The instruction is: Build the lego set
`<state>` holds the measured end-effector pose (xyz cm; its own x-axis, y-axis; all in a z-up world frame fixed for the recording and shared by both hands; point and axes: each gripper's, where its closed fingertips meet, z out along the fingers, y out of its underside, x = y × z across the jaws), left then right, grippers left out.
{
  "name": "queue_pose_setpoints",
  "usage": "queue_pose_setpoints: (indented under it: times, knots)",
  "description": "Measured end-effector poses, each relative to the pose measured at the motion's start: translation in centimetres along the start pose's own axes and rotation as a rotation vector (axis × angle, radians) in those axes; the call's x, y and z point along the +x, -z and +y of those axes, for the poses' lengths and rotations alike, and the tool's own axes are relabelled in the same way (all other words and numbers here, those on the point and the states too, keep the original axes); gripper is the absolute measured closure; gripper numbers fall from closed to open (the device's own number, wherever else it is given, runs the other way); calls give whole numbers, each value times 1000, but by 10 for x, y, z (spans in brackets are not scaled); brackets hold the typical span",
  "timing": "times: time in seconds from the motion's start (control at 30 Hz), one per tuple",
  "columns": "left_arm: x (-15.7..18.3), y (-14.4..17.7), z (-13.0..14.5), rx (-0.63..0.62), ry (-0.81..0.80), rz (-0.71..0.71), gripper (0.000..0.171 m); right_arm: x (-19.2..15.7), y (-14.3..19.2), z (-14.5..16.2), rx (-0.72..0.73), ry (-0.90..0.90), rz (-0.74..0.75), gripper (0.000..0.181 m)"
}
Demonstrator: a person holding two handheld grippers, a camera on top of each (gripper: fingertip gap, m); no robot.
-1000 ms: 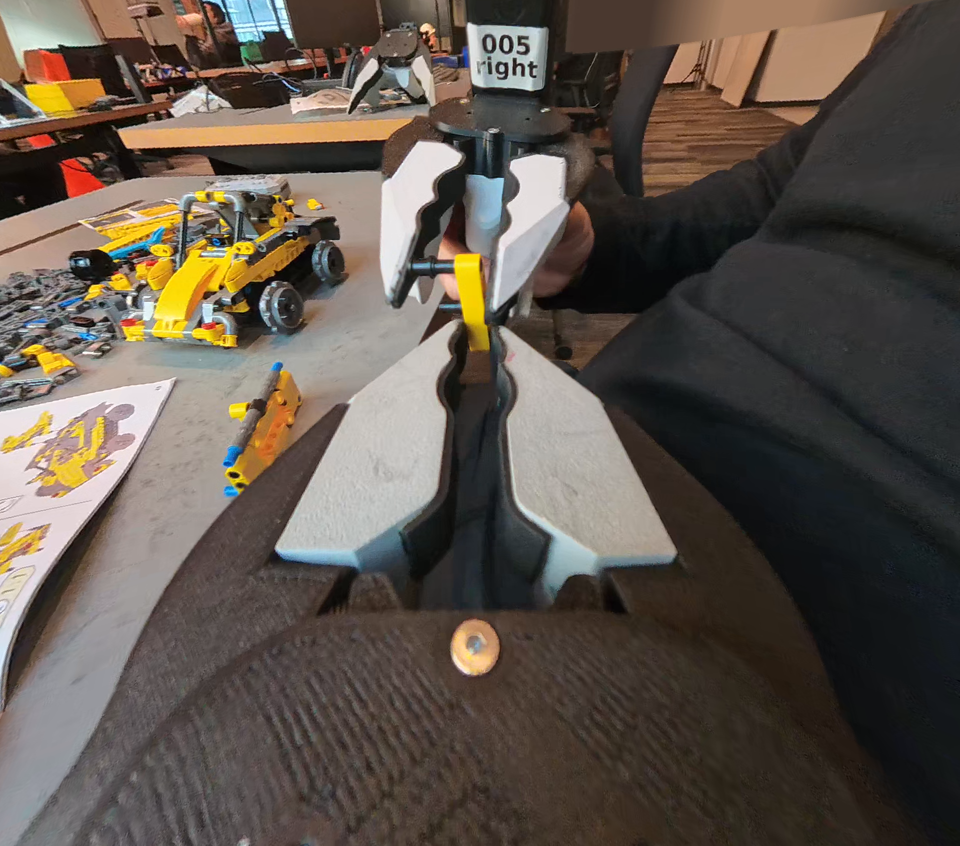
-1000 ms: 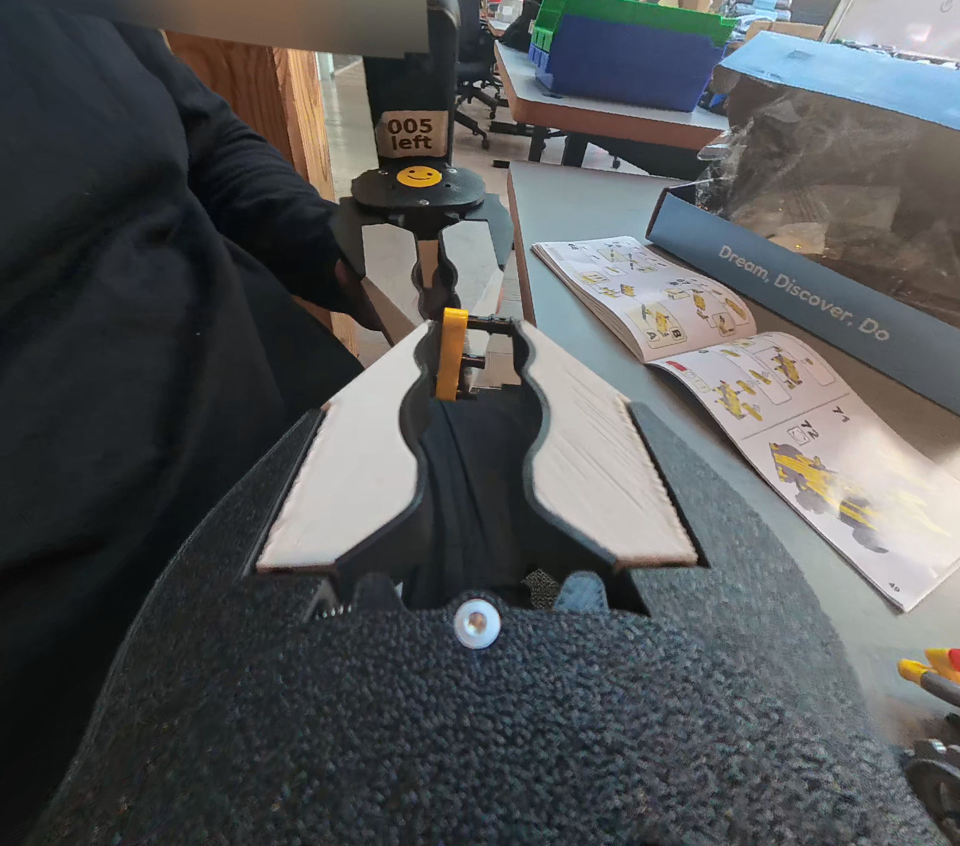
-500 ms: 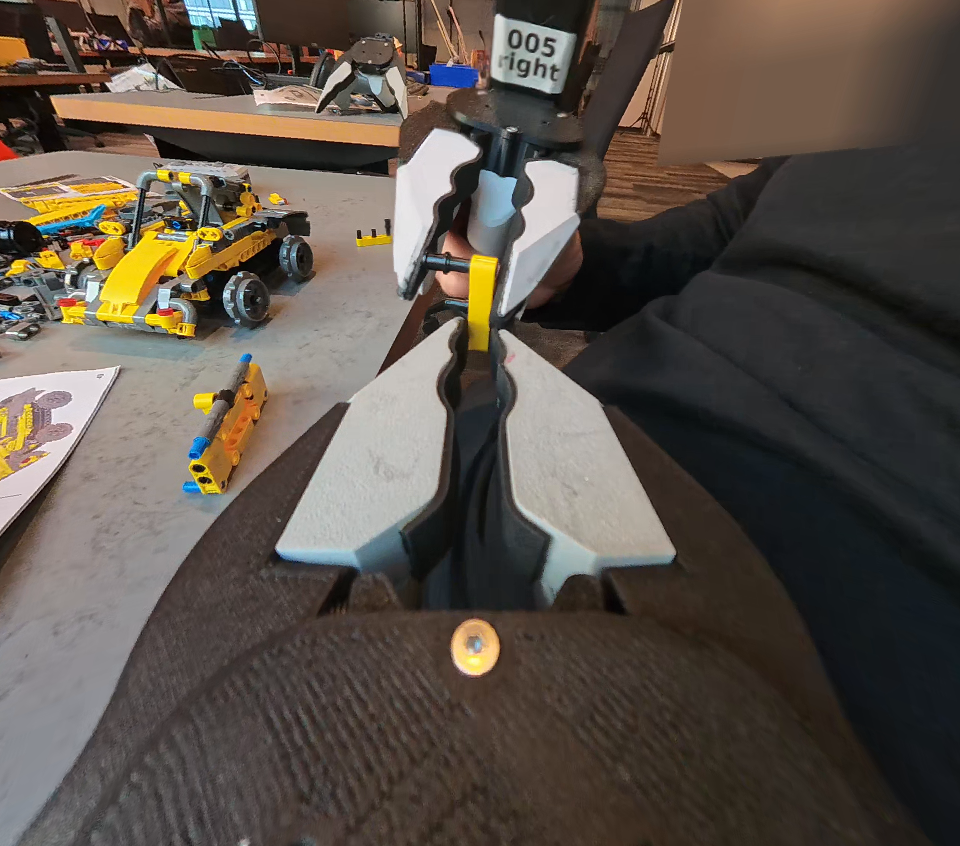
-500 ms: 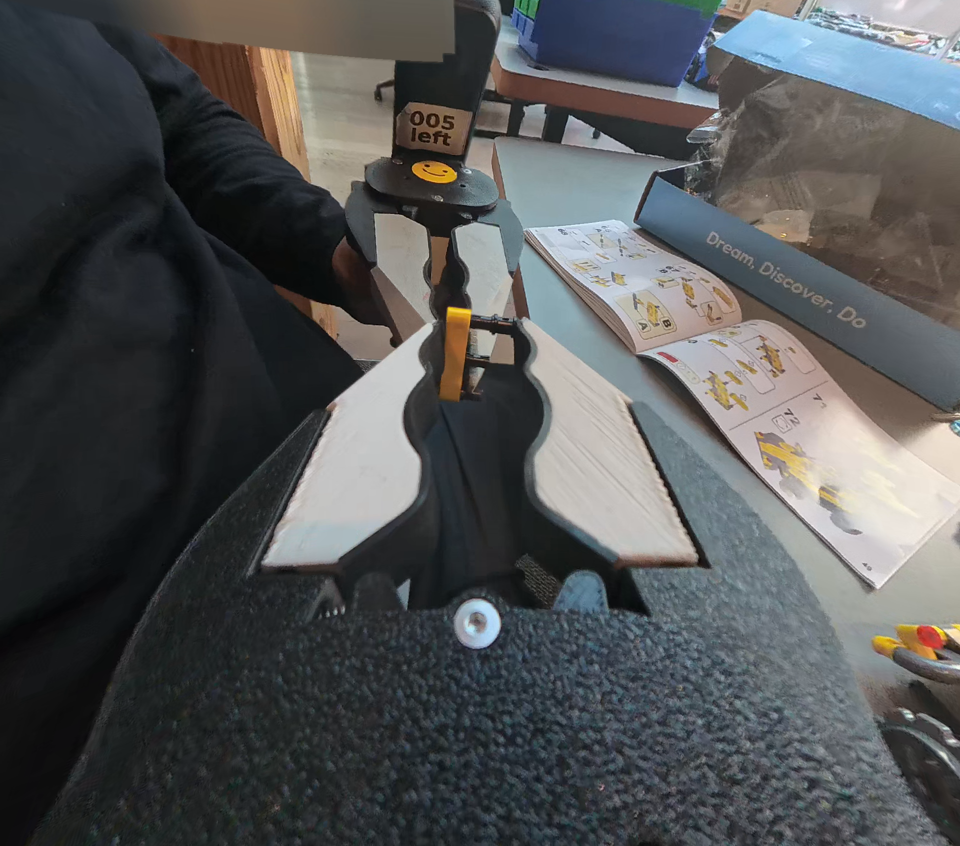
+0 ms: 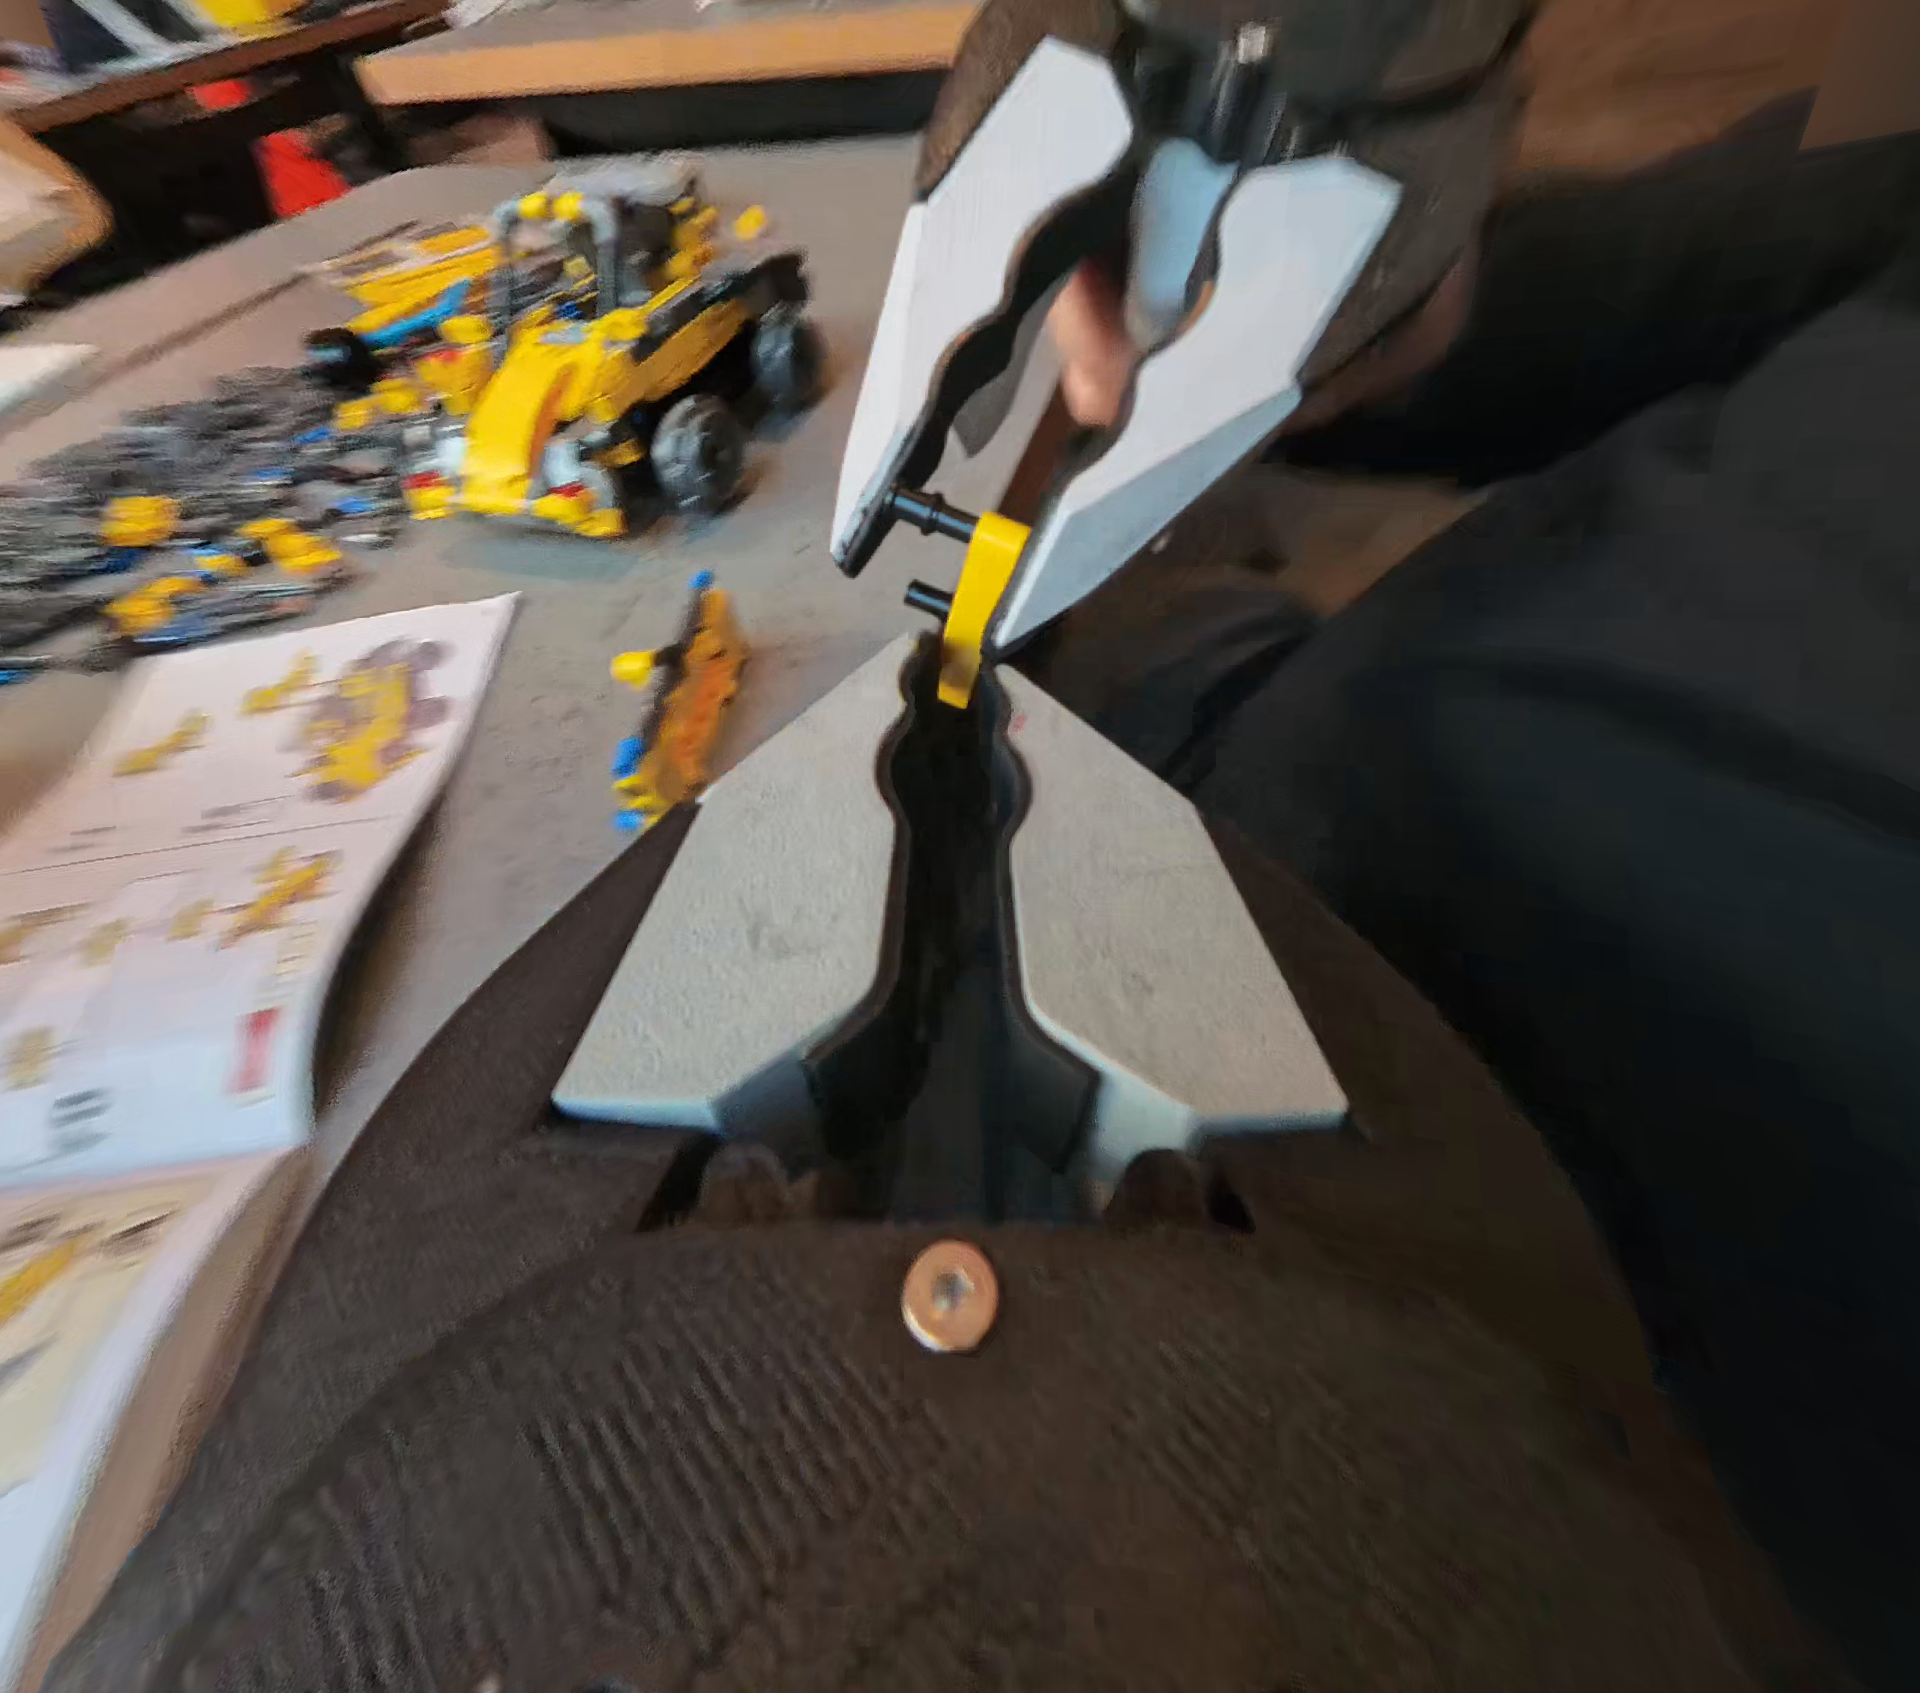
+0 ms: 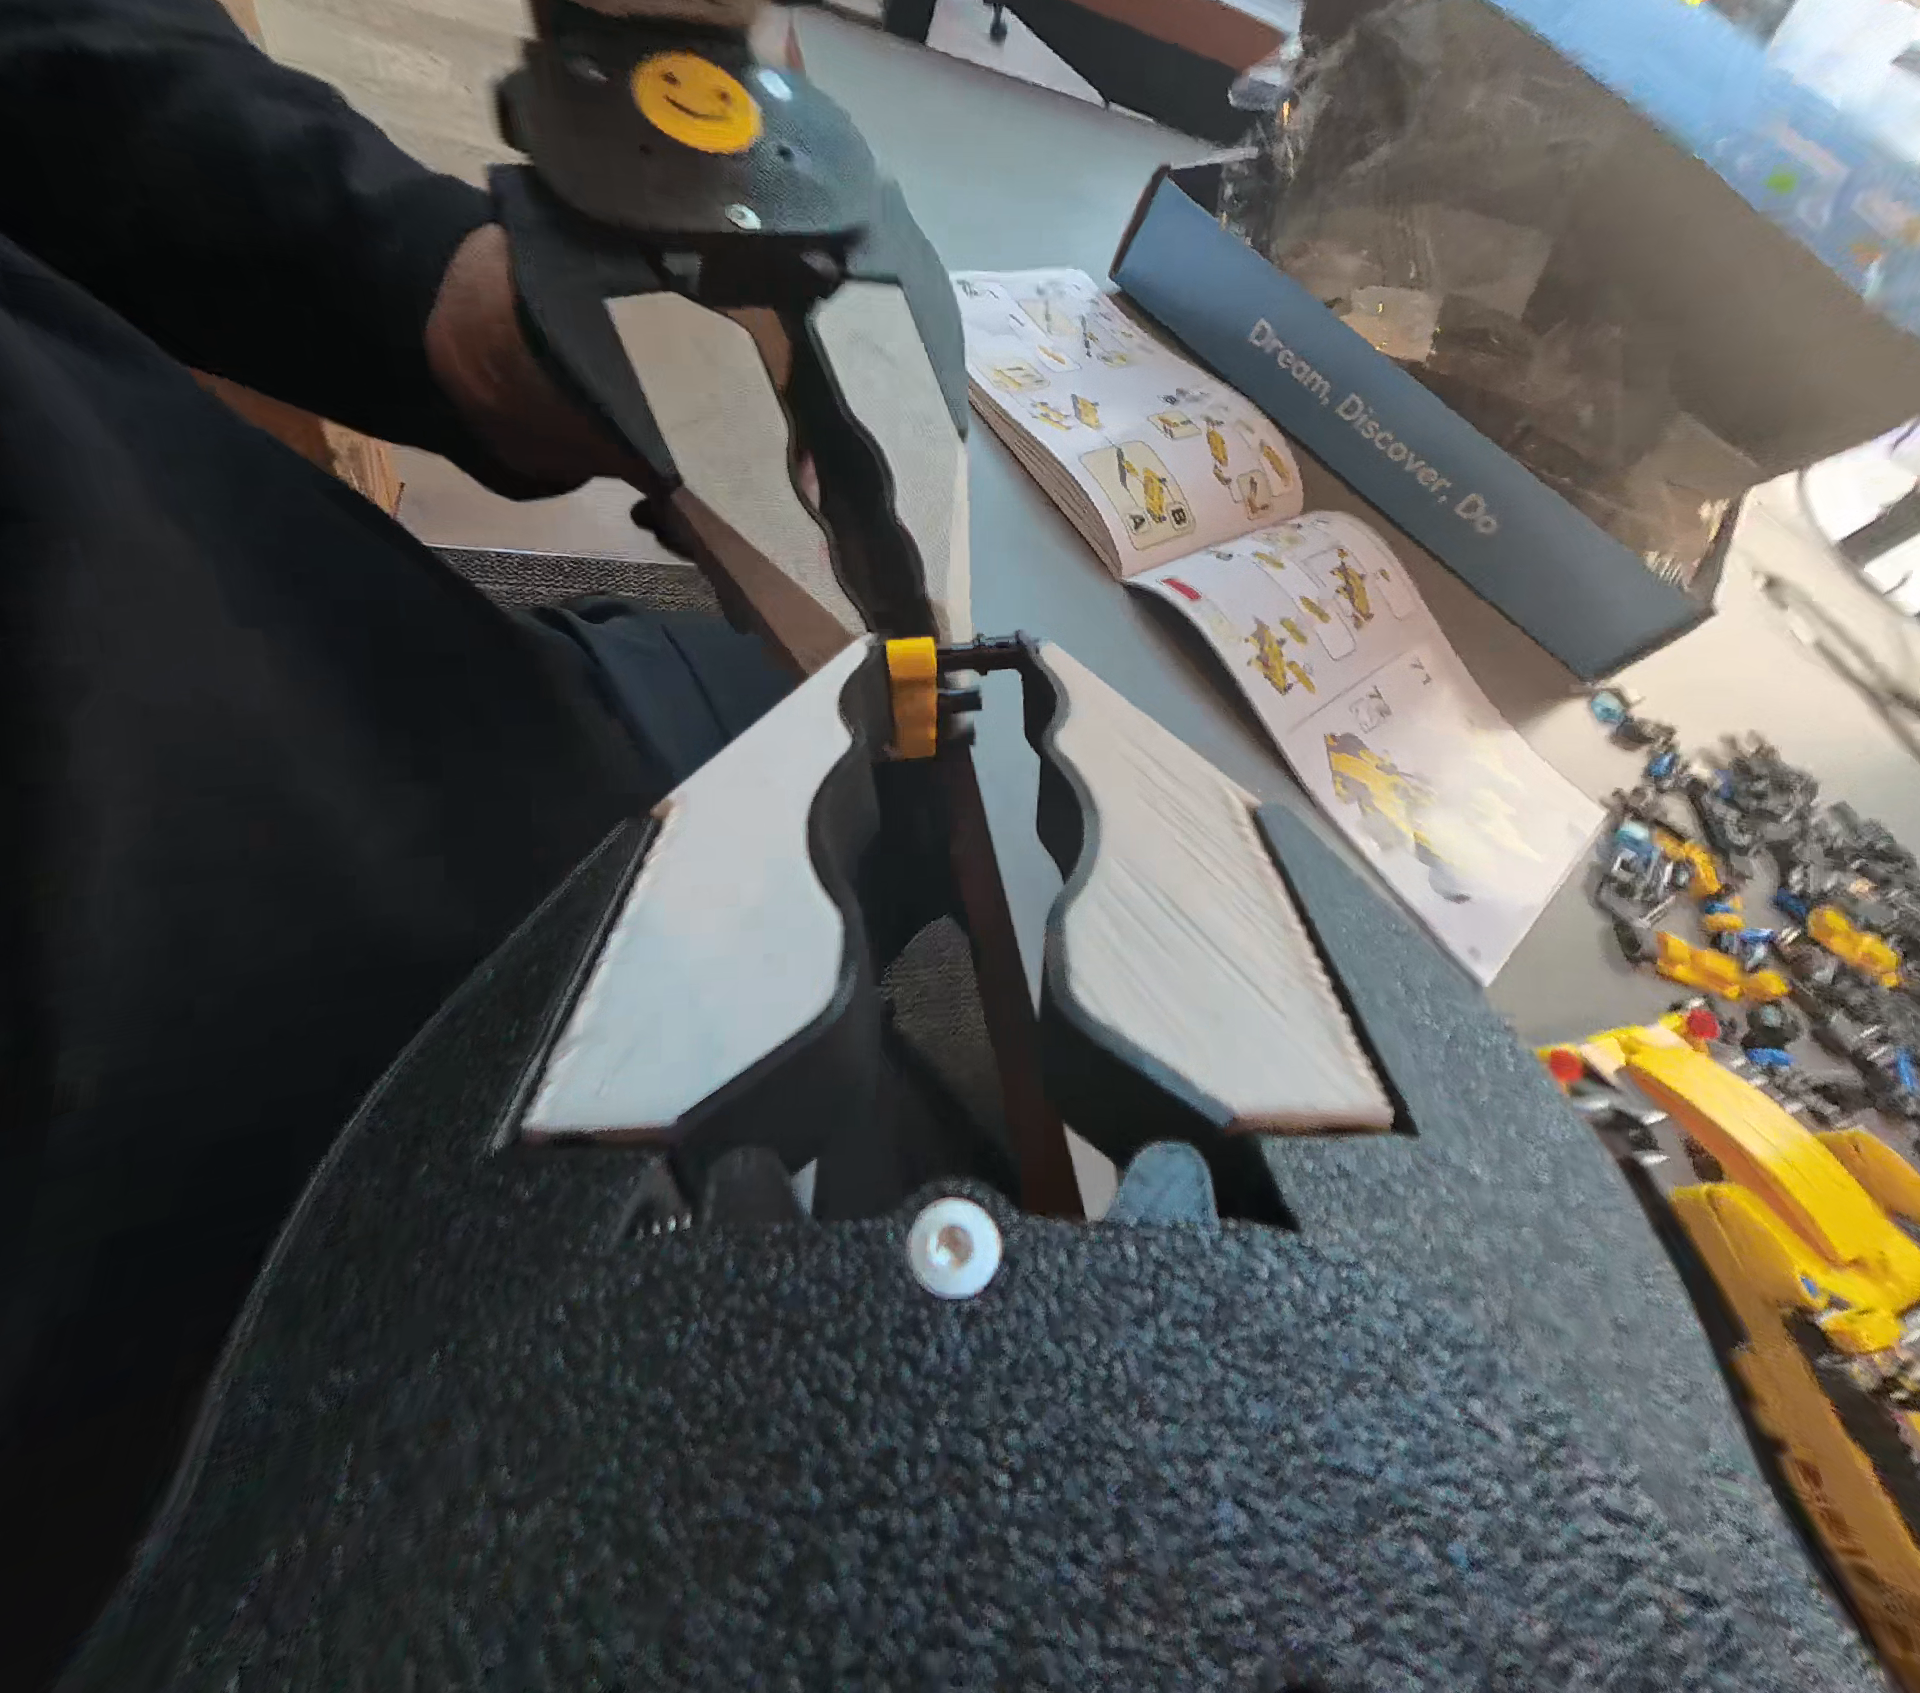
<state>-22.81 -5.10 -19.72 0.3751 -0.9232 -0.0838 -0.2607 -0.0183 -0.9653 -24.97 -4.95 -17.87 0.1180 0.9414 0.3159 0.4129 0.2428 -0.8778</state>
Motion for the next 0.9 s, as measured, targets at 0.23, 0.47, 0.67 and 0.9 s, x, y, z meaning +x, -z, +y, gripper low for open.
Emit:
queue_pose_setpoints:
  times: [0.23,0.47,0.67,0.9]
  knots:
    - [-53,3,32,-408,-576,-454,167,23,-6,38,-94,-405,-116,131]
    - [-58,-6,25,-518,-1049,-576,168,29,-7,47,-128,-494,-146,163]
    - [-61,-18,14,-525,-1165,-586,168,31,-2,43,-120,-503,-172,156]
    - [-61,-21,18,-521,-1136,-557,168,35,-2,51,-152,-444,-138,174]
